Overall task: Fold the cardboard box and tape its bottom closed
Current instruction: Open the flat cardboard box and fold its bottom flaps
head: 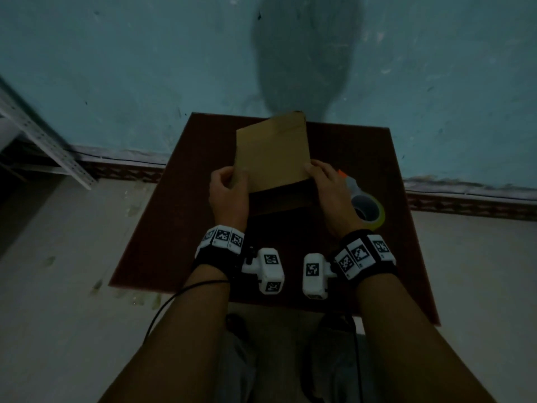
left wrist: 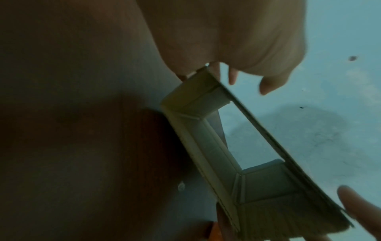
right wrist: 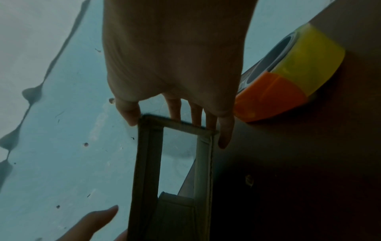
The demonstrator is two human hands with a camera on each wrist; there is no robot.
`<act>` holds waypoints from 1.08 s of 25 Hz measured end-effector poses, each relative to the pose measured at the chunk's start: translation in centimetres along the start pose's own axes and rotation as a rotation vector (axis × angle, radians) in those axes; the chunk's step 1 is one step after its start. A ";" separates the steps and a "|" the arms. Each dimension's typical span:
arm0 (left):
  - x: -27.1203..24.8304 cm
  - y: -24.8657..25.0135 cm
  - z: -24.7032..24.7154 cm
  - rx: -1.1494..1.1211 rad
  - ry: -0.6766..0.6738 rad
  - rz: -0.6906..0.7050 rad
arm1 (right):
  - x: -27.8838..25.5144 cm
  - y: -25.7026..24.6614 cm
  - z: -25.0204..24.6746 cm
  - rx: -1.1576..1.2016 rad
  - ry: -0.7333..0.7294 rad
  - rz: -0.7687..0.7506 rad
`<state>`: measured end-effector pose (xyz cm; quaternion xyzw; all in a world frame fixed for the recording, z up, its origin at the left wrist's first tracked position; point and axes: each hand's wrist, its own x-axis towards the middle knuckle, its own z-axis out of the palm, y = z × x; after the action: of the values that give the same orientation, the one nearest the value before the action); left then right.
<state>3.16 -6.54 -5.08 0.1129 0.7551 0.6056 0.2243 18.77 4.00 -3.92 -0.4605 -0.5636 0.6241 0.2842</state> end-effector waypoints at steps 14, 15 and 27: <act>3.8 0.8 0.4 -0.058 -0.104 0.088 | 2.5 -1.1 1.6 0.021 0.087 -0.131; 4.0 0.9 0.2 -0.042 -0.088 0.106 | 2.5 -1.0 1.6 -0.013 0.105 -0.151; 3.3 3.4 -0.3 -0.246 -0.073 0.216 | 1.8 -1.8 1.1 -0.050 0.264 -0.272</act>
<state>-0.21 -4.51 -2.42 0.1873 0.6501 0.7095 0.1972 16.72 5.41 -2.72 -0.4649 -0.5938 0.5001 0.4257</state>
